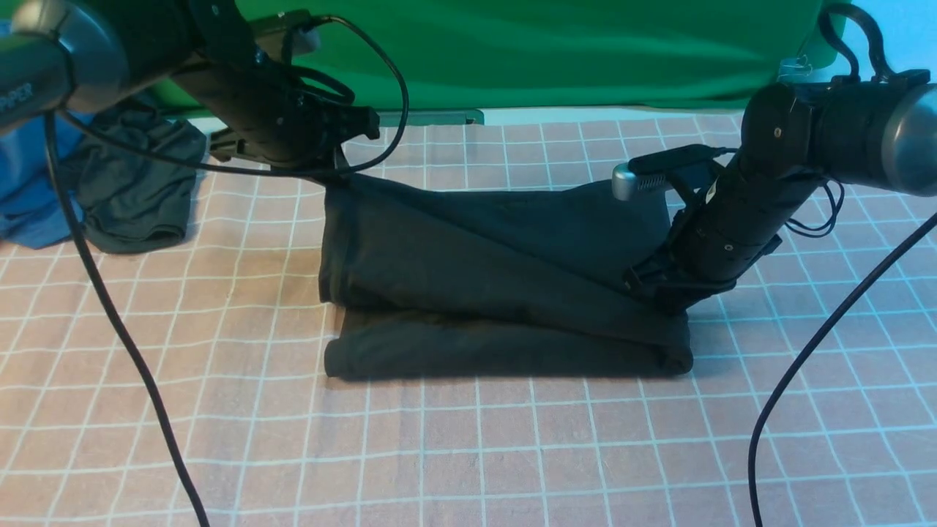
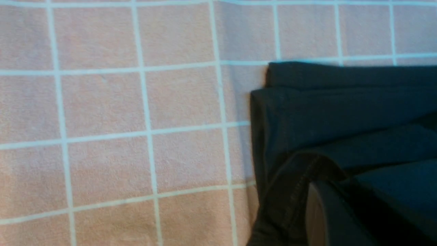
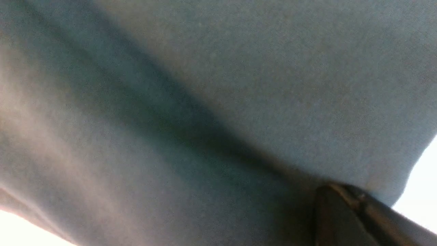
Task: Fold a long-sleeved shirt over a pink coffee tablecloth.
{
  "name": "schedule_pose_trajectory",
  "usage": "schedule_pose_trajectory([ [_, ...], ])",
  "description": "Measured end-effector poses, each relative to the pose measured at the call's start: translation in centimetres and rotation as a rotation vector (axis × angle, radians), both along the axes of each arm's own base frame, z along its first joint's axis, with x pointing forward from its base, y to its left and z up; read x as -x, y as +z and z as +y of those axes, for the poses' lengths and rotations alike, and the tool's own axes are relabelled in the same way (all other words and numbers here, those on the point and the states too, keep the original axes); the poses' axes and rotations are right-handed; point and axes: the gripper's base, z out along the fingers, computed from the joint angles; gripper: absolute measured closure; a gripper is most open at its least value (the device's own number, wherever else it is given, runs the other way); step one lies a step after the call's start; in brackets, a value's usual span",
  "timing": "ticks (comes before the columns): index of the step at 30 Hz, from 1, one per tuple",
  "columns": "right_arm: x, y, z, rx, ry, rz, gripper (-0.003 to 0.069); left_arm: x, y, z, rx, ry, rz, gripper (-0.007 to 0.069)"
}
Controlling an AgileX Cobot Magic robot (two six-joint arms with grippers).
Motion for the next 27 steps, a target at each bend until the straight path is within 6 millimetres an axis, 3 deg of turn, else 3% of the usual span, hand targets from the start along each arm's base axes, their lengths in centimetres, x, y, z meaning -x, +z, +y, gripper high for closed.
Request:
schedule_pose_trajectory([
  [9,0.0,0.0,0.0,-0.007,-0.018,0.004,0.0573,-1.0,-4.1,0.1,-0.014,0.039,0.075,0.0592],
  [16,0.0,0.0,0.0,-0.011,-0.021,0.006,0.0556,-1.1,-4.5,0.2,-0.022,0.085,0.088,0.0578],
  [24,-0.3,0.9,0.2,-0.003,-0.009,0.023,0.0424,-1.4,-3.2,0.7,-0.070,0.073,0.004,0.0361],
  [27,-0.8,2.4,0.4,-0.011,-0.005,0.004,0.0403,-0.7,-0.3,0.8,-0.071,0.070,-0.017,0.0284],
])
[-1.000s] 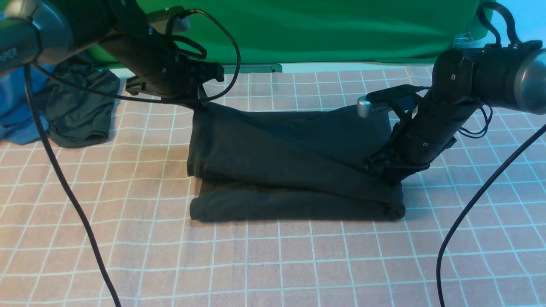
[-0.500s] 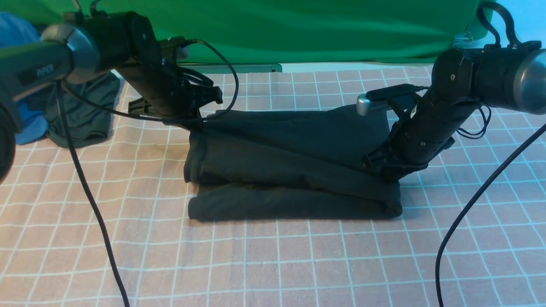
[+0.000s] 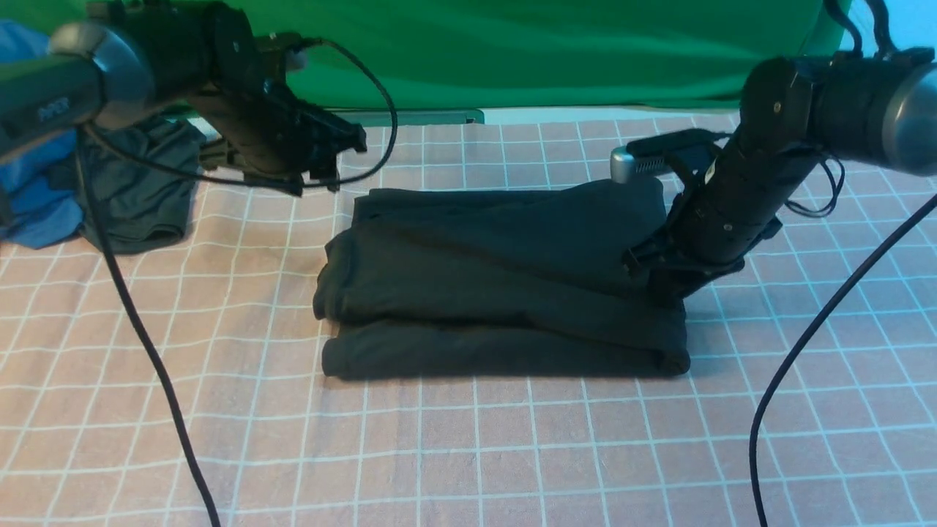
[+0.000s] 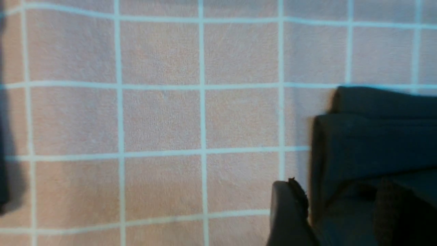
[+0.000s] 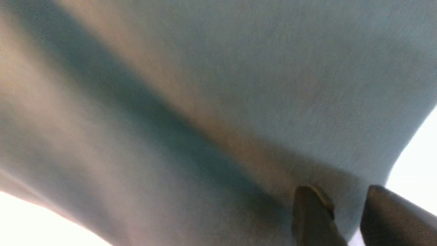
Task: Fold a long-sleeved shirt over a pink coffee tablecloth.
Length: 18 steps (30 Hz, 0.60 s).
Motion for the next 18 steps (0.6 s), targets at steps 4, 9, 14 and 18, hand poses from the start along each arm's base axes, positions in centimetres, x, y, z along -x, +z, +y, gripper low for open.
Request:
schedule_pose_trajectory([
  [4,-0.6,2.7,1.5,-0.055,0.019,-0.078,0.0482,1.7,2.9,-0.6,0.076,-0.040,0.030,0.0361],
  [9,-0.7,4.8,4.1,-0.101,0.102,-0.151,0.0616,2.5,2.5,-1.8,0.209,-0.103,0.075,0.0566],
  [14,-0.9,5.2,4.8,-0.121,0.101,-0.182,0.0621,4.1,-1.1,-3.1,0.263,-0.142,0.164,0.0614],
  [18,-1.0,4.4,4.9,-0.120,0.093,-0.154,0.0621,5.6,-3.7,-3.8,0.253,-0.130,0.239,0.0614],
])
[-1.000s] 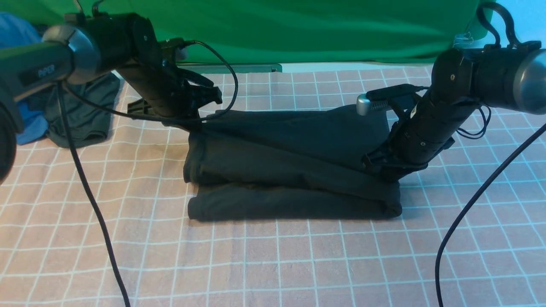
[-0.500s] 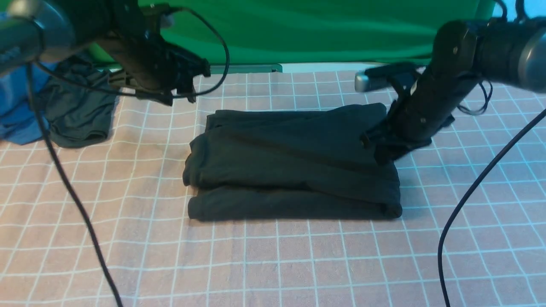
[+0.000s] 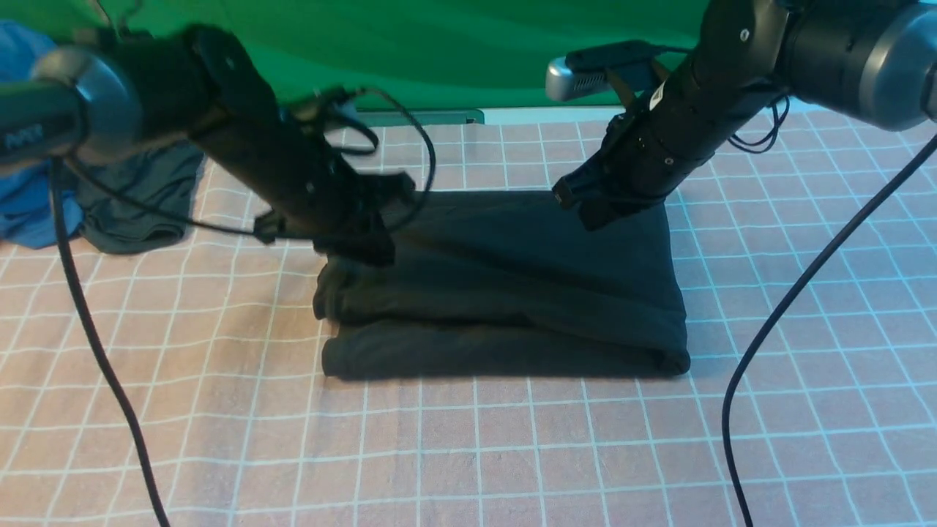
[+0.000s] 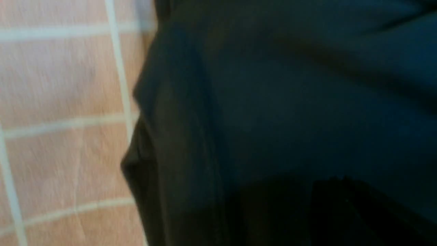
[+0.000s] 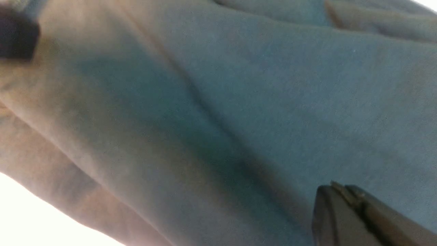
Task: Fold a long-sleeved shirt over a pink coffee tablecloth.
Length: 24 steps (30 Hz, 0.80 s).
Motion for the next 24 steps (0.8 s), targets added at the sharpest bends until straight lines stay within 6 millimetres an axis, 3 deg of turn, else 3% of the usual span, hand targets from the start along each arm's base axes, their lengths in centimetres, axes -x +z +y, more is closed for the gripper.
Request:
schedule_pose_trajectory([
  [5,0.1,-0.7,0.0,0.007,0.001,0.039,0.0621,1.1,-2.3,1.1,-0.102,0.077,0.063,0.0614],
  [9,0.1,-0.8,0.0,0.010,0.003,0.048,0.0621,1.3,-2.5,1.3,-0.117,0.107,0.076,0.0614],
  [16,0.9,-1.1,-0.2,0.041,0.033,0.135,0.0621,2.0,0.4,1.8,-0.156,0.080,0.003,0.0613],
  [24,0.9,-1.0,-0.1,0.055,0.084,0.111,0.0621,1.7,3.4,1.6,-0.093,0.133,-0.124,0.0612],
])
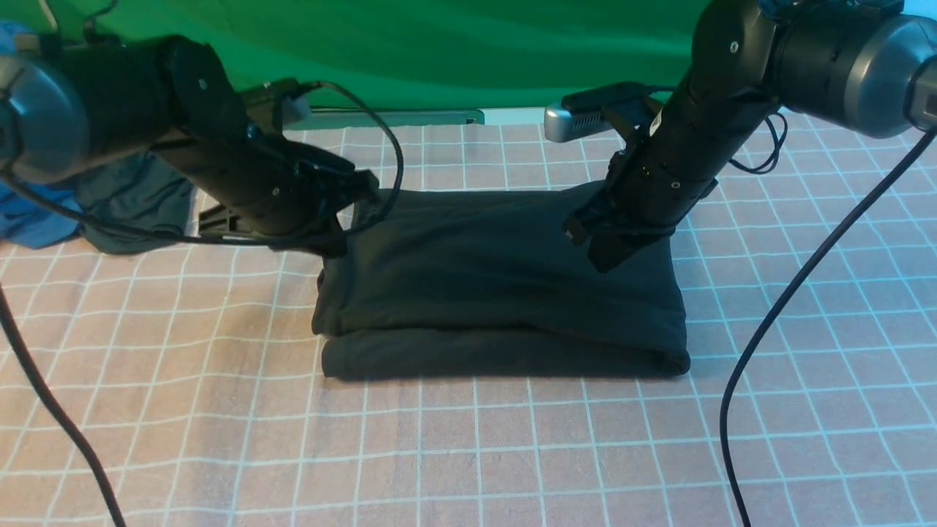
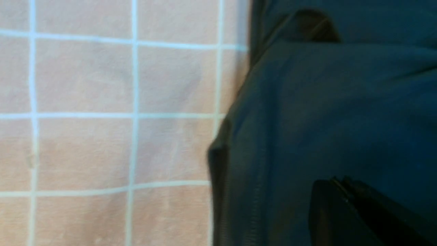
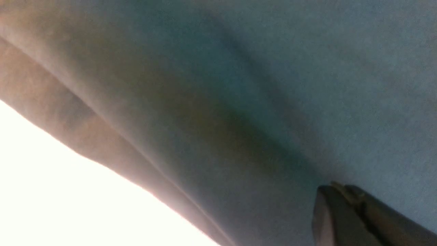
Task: Fold a long-sleeved shirt over a pink coffee tablecloth.
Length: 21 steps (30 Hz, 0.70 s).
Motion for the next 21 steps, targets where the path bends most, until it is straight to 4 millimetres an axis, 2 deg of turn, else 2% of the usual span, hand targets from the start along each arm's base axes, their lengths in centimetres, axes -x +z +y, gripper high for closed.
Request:
schedule_pose_trajectory([
  [4,-0.3,0.3,0.6,-0.013,0.086,-0.075,0.0617,-0.2,0.6,-0.2,0.016,-0.004,0.036,0.0612],
  [8,-1.4,1.9,2.4,-0.054,0.191,-0.212,0.0549,-0.3,1.8,0.7,-0.005,0.081,0.020,0.0612],
  [10,-2.2,2.3,3.3,-0.065,0.230,-0.262,0.0491,0.0,2.7,1.7,-0.003,0.122,0.004,0.0612],
  [11,-2.2,2.3,3.3,-0.065,0.230,-0.262,0.0491,0.0,2.9,1.7,-0.003,0.123,0.002,0.0612],
  [12,-3.0,2.2,4.3,-0.069,0.260,-0.281,0.0458,0.9,3.9,2.7,0.002,0.155,-0.017,0.0612],
  [15,-4.2,2.0,5.7,-0.073,0.304,-0.301,0.0420,3.1,4.6,3.8,0.007,0.185,-0.029,0.0612],
  [19,-5.2,0.9,8.1,-0.078,0.369,-0.315,0.0392,7.0,4.2,4.4,0.019,0.219,-0.045,0.0612],
  [21,-5.4,0.6,9.0,-0.080,0.389,-0.325,0.0369,8.2,4.0,4.5,0.027,0.228,-0.052,0.0612],
])
